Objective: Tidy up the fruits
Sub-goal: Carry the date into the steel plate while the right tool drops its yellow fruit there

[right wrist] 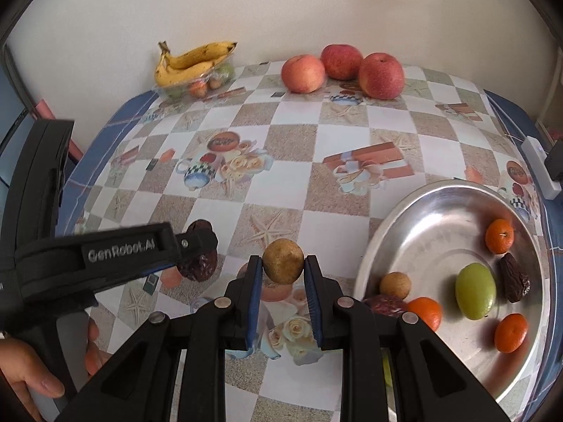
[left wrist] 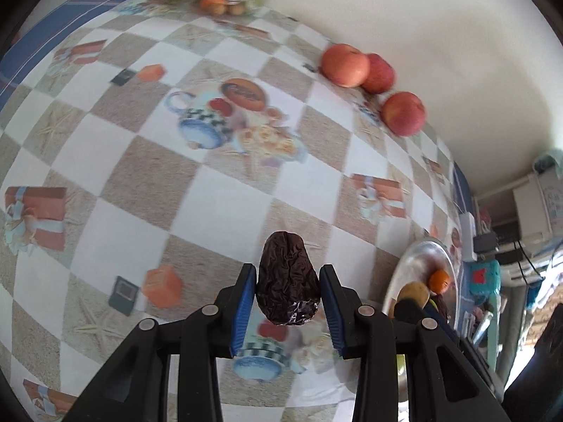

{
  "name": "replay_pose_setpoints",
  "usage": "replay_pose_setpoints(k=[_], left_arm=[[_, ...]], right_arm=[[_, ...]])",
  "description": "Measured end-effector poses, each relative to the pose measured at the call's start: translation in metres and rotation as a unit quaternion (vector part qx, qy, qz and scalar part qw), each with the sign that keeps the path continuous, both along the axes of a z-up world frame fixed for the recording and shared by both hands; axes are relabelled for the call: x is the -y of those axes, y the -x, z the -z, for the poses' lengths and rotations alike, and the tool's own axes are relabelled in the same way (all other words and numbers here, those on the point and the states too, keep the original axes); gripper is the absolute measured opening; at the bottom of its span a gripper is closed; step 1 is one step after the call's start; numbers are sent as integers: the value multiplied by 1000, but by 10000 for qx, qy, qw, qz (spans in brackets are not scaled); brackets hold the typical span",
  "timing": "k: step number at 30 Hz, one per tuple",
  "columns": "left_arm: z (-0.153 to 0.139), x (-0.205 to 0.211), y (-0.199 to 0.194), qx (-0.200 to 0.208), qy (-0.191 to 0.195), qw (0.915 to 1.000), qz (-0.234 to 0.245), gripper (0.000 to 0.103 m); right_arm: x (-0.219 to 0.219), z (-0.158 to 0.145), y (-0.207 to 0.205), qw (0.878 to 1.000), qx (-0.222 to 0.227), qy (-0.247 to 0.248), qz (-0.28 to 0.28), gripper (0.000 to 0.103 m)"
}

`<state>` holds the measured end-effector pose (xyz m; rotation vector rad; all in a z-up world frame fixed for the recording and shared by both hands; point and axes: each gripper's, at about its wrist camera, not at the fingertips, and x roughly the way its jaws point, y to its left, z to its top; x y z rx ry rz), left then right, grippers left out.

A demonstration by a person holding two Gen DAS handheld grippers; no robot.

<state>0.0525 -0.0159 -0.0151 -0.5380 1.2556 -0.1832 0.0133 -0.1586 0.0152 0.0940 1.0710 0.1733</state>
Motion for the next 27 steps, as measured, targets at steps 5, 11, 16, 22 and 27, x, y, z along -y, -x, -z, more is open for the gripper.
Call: replay_pose_setpoints(k=[5, 11, 16, 22, 27], left_arm=[[-9, 45, 4, 158, 145, 9976, 664, 40], [-18, 93, 17, 309, 406, 9898, 1332, 40], [-29, 112, 22, 595, 565, 9821, 1698, 46], [-33, 113, 22, 709, 492, 9816, 1701, 63], [-22, 87, 20, 386, 46, 9923, 1180, 78]], right_arm=[[42, -12, 1, 9977, 137, 76, 653, 25], [98, -14, 9, 9895, 25, 72, 1446, 25], [129, -12, 21, 9827, -75, 76, 1851, 25], [141, -11, 32, 9798, -154, 69, 1991, 26], [137, -10, 35, 9810, -192, 135, 1924, 26]])
